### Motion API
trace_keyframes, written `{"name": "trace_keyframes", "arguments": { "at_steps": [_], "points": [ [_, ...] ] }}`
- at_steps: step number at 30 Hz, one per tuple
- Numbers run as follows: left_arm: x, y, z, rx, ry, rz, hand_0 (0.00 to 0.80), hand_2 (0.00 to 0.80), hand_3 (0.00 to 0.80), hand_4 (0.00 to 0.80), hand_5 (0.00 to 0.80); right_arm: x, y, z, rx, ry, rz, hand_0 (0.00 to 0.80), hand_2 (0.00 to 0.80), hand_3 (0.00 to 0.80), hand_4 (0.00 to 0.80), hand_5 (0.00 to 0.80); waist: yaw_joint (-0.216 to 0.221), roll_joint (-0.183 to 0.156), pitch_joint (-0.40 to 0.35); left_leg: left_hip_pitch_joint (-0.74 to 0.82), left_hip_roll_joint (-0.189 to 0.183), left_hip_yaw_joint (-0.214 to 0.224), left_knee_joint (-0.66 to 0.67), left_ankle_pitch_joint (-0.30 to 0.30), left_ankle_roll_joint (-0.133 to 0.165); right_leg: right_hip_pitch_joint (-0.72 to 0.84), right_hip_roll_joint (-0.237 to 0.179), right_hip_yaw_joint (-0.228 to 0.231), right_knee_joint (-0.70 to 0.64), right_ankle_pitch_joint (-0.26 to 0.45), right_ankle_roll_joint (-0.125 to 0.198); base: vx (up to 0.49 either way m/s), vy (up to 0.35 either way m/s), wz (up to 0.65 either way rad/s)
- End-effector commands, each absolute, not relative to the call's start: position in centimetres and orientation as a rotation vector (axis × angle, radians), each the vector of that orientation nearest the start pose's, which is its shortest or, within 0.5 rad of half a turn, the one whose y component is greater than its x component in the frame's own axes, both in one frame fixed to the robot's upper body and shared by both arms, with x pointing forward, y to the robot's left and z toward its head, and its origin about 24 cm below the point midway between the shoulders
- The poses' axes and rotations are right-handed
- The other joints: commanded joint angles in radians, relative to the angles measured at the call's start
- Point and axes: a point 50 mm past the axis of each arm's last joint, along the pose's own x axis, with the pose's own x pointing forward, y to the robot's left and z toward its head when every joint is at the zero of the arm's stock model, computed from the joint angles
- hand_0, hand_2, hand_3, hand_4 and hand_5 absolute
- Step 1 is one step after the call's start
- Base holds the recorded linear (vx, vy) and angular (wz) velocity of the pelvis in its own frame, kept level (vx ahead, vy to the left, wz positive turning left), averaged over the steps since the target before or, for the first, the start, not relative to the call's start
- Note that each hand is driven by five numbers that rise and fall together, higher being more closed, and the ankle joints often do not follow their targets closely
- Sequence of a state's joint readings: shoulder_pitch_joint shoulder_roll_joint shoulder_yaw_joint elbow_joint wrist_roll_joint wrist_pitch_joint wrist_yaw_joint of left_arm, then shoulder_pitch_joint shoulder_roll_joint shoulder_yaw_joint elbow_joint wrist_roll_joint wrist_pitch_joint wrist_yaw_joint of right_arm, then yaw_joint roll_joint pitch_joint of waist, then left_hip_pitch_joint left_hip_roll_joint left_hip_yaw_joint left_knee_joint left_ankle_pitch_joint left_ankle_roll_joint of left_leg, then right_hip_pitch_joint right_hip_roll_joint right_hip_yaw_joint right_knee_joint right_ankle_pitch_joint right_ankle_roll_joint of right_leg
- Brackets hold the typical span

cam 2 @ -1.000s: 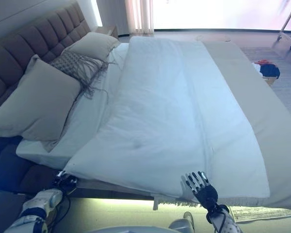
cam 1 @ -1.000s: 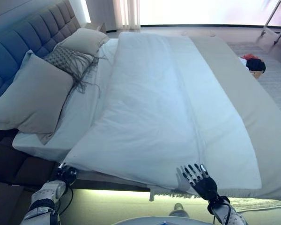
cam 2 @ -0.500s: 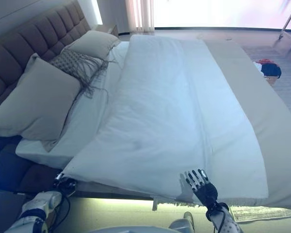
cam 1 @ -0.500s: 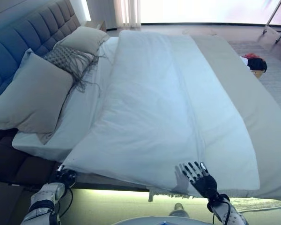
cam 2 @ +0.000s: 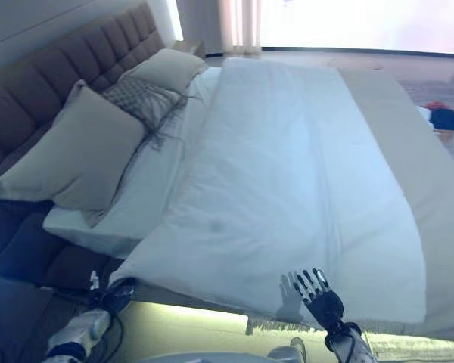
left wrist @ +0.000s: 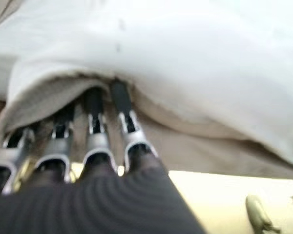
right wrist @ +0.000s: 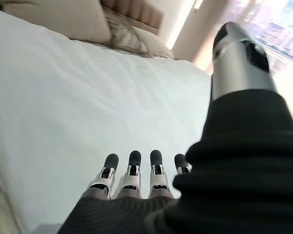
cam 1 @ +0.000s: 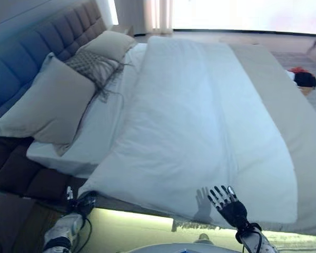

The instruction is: Make the bed neatly

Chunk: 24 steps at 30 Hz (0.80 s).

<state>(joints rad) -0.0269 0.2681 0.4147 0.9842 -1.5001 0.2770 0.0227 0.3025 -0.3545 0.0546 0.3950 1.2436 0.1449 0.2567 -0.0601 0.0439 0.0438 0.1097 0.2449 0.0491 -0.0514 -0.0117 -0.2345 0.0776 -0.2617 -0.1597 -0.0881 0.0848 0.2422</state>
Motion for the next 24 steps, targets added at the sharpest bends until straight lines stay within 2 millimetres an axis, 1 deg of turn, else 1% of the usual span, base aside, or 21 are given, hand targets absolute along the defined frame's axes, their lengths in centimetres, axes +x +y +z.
{"name": "trace_keyframes", "arguments": {
  "at_steps": [1,4,6,8,10,12,13,14,17,18,20,22,24],
  "points": [
    [11.2,36.6,-8.9,-1.265,0.241,1.134,0.0,0.0,0.0,0.0,0.0,14.0,-22.8,-7.3,1.042,0.434,-0.172,0.0,0.0,0.0,0.0,0.0,0.05,-0.039,-0.042,-0.091,-0.052,-0.01,0.101,0.028,0.108,-0.007,-0.016,0.0,0.113,-0.077,-0.053,-0.012,-0.018,0.1],
    [10.1,34.6,-10.3,-1.252,0.301,1.099,0.0,0.0,0.0,0.0,0.0,13.7,-23.0,-7.2,1.045,0.432,-0.181,0.0,0.0,0.0,0.0,0.0,0.058,-0.044,-0.038,-0.093,-0.049,-0.009,0.108,0.026,0.107,-0.002,-0.017,-0.002,0.106,-0.073,-0.052,-0.008,-0.015,0.07],
    [9.1,33.2,-11.2,-1.232,0.346,1.073,0.0,0.0,0.0,0.0,0.0,13.4,-23.2,-7.2,1.05,0.423,-0.194,0.0,0.0,0.0,0.0,0.0,0.069,-0.047,-0.034,-0.093,-0.048,-0.012,0.113,0.023,0.107,0.001,-0.018,-0.007,0.103,-0.069,-0.05,-0.012,-0.012,0.07],
    [8.3,32.6,-11.5,-1.201,0.372,1.056,0.0,0.0,0.0,0.0,0.0,13.3,-23.4,-7.2,1.052,0.416,-0.207,0.0,0.0,0.0,0.0,0.0,0.08,-0.049,-0.033,-0.093,-0.048,-0.018,0.115,0.023,0.107,0.005,-0.019,-0.012,0.1,-0.066,-0.049,-0.008,-0.008,0.06],
    [8.2,32.7,-11.3,-1.152,0.395,1.016,0.0,0.0,0.0,0.0,0.0,13.4,-23.5,-7.0,1.049,0.409,-0.213,0.0,0.0,0.0,0.0,0.0,0.088,-0.051,-0.033,-0.09,-0.048,-0.021,0.111,0.026,0.107,0.01,-0.018,-0.015,0.097,-0.063,-0.048,0.008,0.007,0.05],
    [9.2,33.0,-10.6,-1.092,0.383,0.951,0.0,0.0,0.0,0.0,0.0,13.8,-23.6,-6.8,1.045,0.401,-0.212,0.0,0.0,0.0,0.0,0.0,0.089,-0.05,-0.029,-0.089,-0.047,-0.021,0.109,0.028,0.107,0.009,-0.02,-0.016,0.097,-0.059,-0.047,-0.015,0.018,0.05],
    [10.0,33.3,-10.1,-1.059,0.365,0.906,0.0,0.0,0.0,0.0,0.0,13.9,-23.6,-6.6,1.043,0.397,-0.208,0.0,0.0,0.0,0.0,0.0,0.089,-0.049,-0.026,-0.091,-0.047,-0.019,0.111,0.028,0.108,0.005,-0.021,-0.016,0.099,-0.059,-0.047,-0.054,0.022,0.05],
    [11.0,33.5,-9.3,-1.012,0.35,0.839,0.0,0.0,0.0,0.0,0.0,14.1,-23.6,-6.5,1.041,0.392,-0.206,0.0,0.0,0.0,0.0,0.0,0.088,-0.047,-0.023,-0.093,-0.046,-0.017,0.111,0.029,0.109,0.001,-0.022,-0.016,0.101,-0.057,-0.046,-0.068,0.021,0.02],
    [12.9,34.2,-7.2,-0.904,0.288,0.685,0.0,0.0,0.0,0.0,0.0,13.9,-24.0,-6.2,1.042,0.375,-0.207,0.0,0.0,0.0,0.0,0.0,0.093,-0.042,-0.016,-0.091,-0.046,-0.01,0.103,0.031,0.111,-0.002,-0.024,-0.019,0.097,-0.052,-0.042,-0.071,0.006,0.01],
    [13.2,34.5,-6.2,-0.878,0.262,0.643,0.0,0.0,0.0,0.0,0.0,13.6,-24.3,-6.2,1.044,0.366,-0.213,0.0,0.0,0.0,0.0,0.0,0.098,-0.04,-0.015,-0.09,-0.047,-0.01,0.099,0.033,0.11,-0.002,-0.024,-0.022,0.092,-0.049,-0.041,-0.071,0.0,0.02],
    [13.1,35.1,-5.4,-0.878,0.229,0.624,0.0,0.0,0.0,0.0,0.0,13.3,-24.5,-6.3,1.041,0.361,-0.226,0.0,0.0,0.0,0.0,0.0,0.106,-0.033,-0.015,-0.091,-0.048,-0.014,0.098,0.034,0.109,-0.003,-0.026,-0.023,0.09,-0.046,-0.039,-0.057,0.009,0.03],
    [12.6,35.9,-5.0,-0.885,0.222,0.636,0.0,0.0,0.0,0.0,0.0,13.3,-24.6,-6.4,1.036,0.366,-0.233,0.0,0.0,0.0,0.0,0.0,0.108,-0.027,-0.016,-0.091,-0.046,-0.02,0.099,0.036,0.107,-0.003,-0.026,-0.023,0.092,-0.048,-0.041,-0.031,0.015,0.07],
    [12.5,36.5,-4.9,-0.893,0.241,0.646,0.0,0.0,0.0,0.0,0.0,13.5,-24.5,-6.5,1.033,0.366,-0.231,0.0,0.0,0.0,0.0,0.0,0.108,-0.023,-0.019,-0.093,-0.046,-0.025,0.097,0.039,0.105,-0.002,-0.025,-0.026,0.095,-0.052,-0.045,-0.011,0.012,0.13]
  ]
}}
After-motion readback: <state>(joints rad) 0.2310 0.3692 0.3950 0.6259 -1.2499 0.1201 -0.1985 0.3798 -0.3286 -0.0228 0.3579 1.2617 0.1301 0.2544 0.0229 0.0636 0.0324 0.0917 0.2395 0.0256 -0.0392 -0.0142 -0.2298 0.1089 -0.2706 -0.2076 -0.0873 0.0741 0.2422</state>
